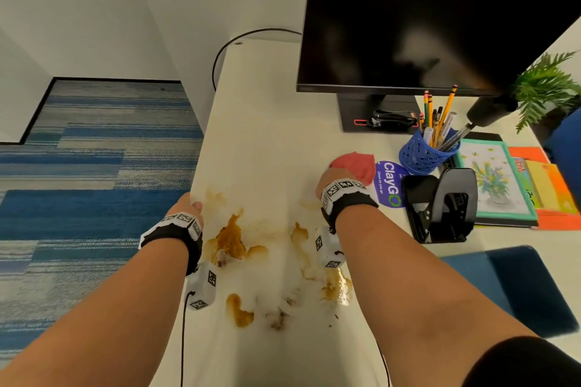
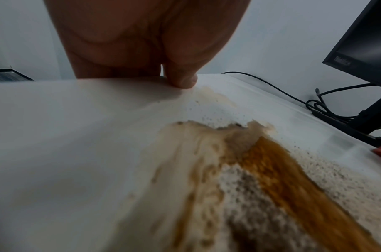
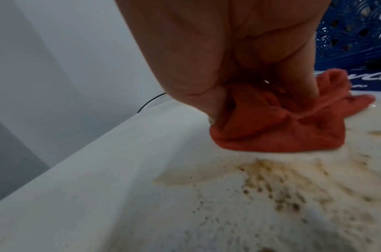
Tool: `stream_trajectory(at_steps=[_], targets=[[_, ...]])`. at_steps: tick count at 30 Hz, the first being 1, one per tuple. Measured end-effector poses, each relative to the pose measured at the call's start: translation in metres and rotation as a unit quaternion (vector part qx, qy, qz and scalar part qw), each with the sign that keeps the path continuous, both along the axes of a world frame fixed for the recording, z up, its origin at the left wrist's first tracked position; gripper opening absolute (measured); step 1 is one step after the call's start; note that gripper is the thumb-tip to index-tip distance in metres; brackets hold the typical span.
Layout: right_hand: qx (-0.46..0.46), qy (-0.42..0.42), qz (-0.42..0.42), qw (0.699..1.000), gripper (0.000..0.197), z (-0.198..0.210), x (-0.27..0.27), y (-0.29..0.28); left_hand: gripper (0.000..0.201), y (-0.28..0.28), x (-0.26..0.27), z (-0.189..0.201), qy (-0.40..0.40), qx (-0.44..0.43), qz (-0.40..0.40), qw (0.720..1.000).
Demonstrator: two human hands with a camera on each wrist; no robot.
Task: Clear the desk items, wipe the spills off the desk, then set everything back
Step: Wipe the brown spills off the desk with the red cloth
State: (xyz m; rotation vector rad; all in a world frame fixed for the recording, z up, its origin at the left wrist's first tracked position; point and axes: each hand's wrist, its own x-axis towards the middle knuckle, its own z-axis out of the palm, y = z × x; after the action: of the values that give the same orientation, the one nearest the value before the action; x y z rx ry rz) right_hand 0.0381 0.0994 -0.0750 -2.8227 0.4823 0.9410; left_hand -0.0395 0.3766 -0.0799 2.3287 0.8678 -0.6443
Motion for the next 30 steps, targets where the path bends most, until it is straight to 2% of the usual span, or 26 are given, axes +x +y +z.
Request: stream_trajectory(at_steps=[3,6,9,13,19,24,27,30], targets=[[-0.055,0.025,-0.015,0.998,0.061,0.009,0.005,0.002,0.039,0.000,0.000,-0.001,0.001,0.006,0.002,1.000],[-0.052,0.025,-0.025,0.998,0.067,0.012,0.015,-0.002,0.039,-0.001,0.001,-0.002,0.004,0.007,0.006,1.000],[-0.073,0.029,-0.005,0.997,0.060,0.014,0.012,0.001,0.040,-0.002,0.000,-0.002,0.009,0.011,0.003,1.000],[-0.043,-0.012,0.045,0.998,0.041,0.013,-0.003,0.019,0.038,-0.003,-0.002,0.002,0.004,0.014,-0.012,1.000],[-0.045,-0.044,0.119,0.991,0.033,0.032,-0.021,0.032,0.041,0.000,-0.005,0.004,-0.014,-0.014,-0.001,1.000],[0.003,-0.088,0.134,0.987,0.050,0.029,-0.038,0.037,0.042,0.001,-0.010,0.009,-0.002,-0.016,-0.011,1.000],[0.014,-0.063,0.113,0.991,0.056,0.023,-0.036,0.044,0.040,0.007,-0.014,0.015,0.028,0.001,-0.058,0.998],[-0.002,-0.041,0.164,0.986,0.062,0.019,-0.032,0.060,0.040,0.013,-0.020,0.018,0.054,0.013,-0.098,0.994]])
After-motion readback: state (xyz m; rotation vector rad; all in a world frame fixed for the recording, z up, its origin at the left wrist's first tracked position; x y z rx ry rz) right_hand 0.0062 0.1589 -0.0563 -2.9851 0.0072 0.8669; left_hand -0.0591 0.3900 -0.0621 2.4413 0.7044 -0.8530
